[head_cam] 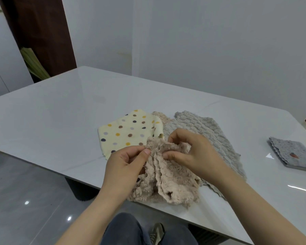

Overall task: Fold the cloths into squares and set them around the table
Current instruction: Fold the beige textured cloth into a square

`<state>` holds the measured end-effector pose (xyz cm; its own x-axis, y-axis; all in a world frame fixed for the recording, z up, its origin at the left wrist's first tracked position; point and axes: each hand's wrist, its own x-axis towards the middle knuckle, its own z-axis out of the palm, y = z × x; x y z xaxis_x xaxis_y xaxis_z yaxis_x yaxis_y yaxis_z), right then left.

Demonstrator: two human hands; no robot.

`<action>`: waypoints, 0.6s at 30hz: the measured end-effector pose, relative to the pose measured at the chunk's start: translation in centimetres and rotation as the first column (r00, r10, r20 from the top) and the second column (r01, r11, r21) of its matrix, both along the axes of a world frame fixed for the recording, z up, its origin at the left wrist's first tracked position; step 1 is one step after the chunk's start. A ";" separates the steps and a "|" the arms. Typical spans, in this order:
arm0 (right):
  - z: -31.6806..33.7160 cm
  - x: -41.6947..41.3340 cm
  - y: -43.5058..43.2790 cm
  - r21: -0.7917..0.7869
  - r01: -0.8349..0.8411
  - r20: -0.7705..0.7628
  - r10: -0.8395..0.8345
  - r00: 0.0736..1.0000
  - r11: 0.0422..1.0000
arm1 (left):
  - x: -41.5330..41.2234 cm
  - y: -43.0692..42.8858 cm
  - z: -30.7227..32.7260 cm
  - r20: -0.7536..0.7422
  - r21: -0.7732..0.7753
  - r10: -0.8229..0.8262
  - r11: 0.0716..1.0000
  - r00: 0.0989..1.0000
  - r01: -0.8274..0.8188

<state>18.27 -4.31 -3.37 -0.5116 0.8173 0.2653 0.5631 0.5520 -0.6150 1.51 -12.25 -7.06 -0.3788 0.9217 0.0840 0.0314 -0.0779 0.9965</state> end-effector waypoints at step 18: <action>1.3 -1.4 -0.3 -0.269 -0.104 -0.154 0.063 0.986 0.957 | -0.3 -0.1 0.6 0.019 0.041 -0.084 0.996 0.996 0.083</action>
<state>16.86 -4.61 -2.11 -0.5546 0.8247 0.1110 0.4175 0.3911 -0.8202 1.24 -12.40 -6.50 -0.3028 0.9462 0.1143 0.0020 -0.1193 0.9929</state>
